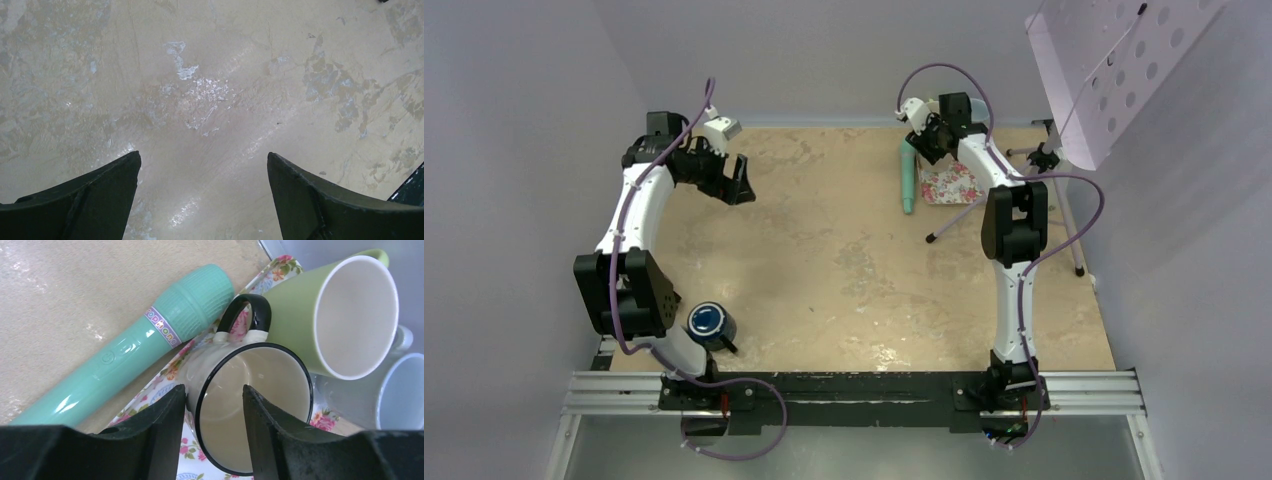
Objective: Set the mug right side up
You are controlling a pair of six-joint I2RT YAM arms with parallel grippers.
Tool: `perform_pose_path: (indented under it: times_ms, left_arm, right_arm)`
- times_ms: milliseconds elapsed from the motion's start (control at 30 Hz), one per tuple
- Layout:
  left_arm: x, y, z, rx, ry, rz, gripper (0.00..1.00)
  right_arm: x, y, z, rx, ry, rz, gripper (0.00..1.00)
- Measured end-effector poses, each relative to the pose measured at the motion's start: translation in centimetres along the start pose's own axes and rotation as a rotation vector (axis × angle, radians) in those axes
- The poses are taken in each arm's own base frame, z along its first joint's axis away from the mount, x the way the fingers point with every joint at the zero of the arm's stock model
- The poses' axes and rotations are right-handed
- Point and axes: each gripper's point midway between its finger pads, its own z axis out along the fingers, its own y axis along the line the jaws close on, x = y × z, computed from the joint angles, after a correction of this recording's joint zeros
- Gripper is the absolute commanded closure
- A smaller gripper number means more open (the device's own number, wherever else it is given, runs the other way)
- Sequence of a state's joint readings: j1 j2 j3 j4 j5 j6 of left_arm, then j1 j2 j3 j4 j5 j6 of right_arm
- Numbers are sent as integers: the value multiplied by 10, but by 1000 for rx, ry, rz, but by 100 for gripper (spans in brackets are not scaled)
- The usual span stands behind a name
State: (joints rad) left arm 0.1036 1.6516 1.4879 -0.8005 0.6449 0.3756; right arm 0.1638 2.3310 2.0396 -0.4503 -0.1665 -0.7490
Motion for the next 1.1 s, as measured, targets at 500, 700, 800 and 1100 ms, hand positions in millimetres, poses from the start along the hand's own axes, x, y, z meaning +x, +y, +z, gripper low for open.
perform_pose_path:
  times_ms: [500, 700, 800, 1100]
  left_arm:
    - [94, 8, -67, 64, 525, 569, 17]
    - [186, 2, -106, 256, 865, 795, 16]
    - [195, 14, -110, 264, 911, 876, 17]
    - [224, 41, -105, 294, 1003, 1015, 18]
  right_arm:
    - [-102, -4, -122, 212, -122, -104, 1]
    - [-154, 37, -177, 195, -279, -127, 1]
    - [-149, 54, -178, 145, -295, -100, 1]
    - [-131, 103, -189, -37, -344, -8, 1]
